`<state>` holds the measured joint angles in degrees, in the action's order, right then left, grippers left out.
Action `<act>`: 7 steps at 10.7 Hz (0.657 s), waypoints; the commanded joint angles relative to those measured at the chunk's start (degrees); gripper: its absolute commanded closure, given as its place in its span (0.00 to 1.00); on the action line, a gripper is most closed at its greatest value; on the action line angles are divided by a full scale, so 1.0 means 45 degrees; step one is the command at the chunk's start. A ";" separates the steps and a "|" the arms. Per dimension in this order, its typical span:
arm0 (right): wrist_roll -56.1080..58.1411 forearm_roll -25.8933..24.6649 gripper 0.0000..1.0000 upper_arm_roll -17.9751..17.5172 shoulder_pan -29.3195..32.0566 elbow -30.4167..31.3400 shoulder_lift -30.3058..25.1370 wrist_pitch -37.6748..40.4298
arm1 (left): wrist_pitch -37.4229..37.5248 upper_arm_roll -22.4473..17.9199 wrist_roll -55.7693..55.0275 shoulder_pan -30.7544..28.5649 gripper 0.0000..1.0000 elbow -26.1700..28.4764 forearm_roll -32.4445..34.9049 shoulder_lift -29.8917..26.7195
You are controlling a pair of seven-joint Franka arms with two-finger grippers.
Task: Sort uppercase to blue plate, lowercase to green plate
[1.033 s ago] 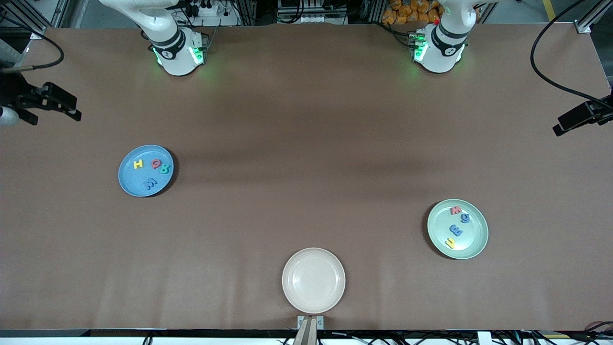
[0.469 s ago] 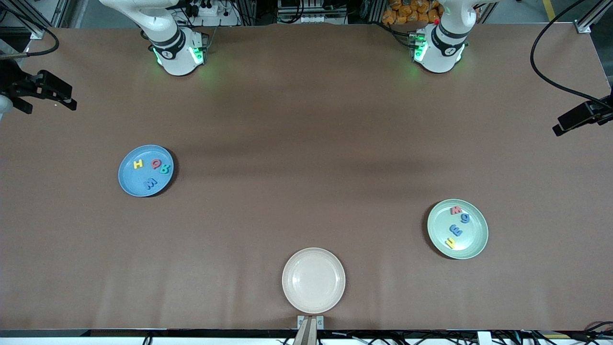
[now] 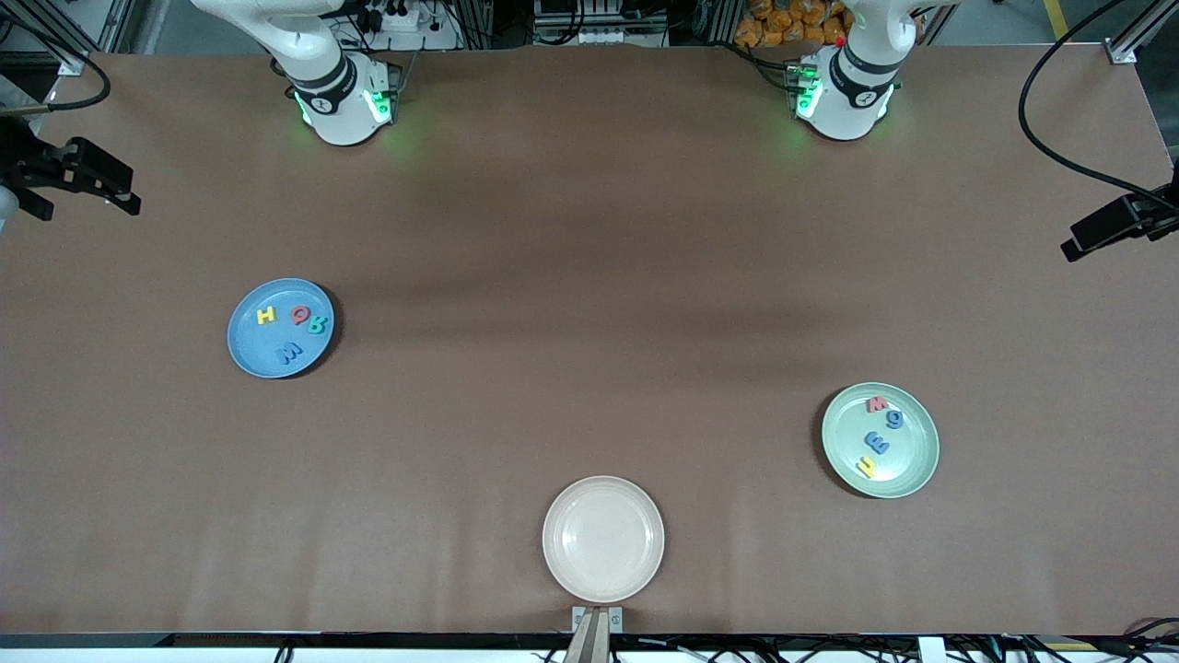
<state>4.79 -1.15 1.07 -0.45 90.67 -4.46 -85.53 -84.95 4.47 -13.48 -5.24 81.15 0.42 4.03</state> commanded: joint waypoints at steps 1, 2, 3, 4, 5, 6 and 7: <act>-0.0206 -0.0135 0.00 -0.0257 0.0216 0.0183 -0.0317 -0.0114 | 0.0031 0.0021 0.0145 0.0031 0.00 0.0091 -0.0268 -0.0153; -0.0206 -0.0135 0.00 -0.0257 0.0216 0.0203 -0.0317 -0.0134 | 0.0050 0.0021 0.0261 0.0011 0.00 0.0091 -0.0249 -0.0134; -0.0206 -0.0135 0.00 -0.0219 0.0236 0.0203 -0.0298 -0.0153 | 0.0031 0.0021 0.0262 0.0011 0.00 0.0091 -0.0248 -0.0134; -0.0187 -0.0174 0.00 -0.0218 0.0255 0.0203 -0.0298 -0.0192 | 0.0031 0.0021 0.0262 -0.0027 0.00 0.0091 -0.0210 -0.0134; -0.0109 -0.0155 0.00 -0.0199 0.0255 0.0222 -0.0259 -0.0192 | 0.0050 0.0021 0.0281 -0.0047 0.00 0.0072 -0.0171 -0.0134; -0.0147 -0.0154 0.00 -0.0218 0.0255 0.0261 -0.0239 -0.0192 | 0.0050 0.0021 0.0262 -0.0067 0.00 0.0072 -0.0190 -0.0134; -0.0147 -0.0154 0.00 -0.0180 0.0255 0.0262 -0.0239 -0.0192 | 0.0050 0.0002 0.0262 -0.0067 0.00 0.0072 -0.0171 -0.0134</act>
<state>4.73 -1.23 1.02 -0.41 90.77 -4.51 -85.96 -84.95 4.64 -13.48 -5.26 81.15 0.41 4.03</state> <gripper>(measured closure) 0.000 0.000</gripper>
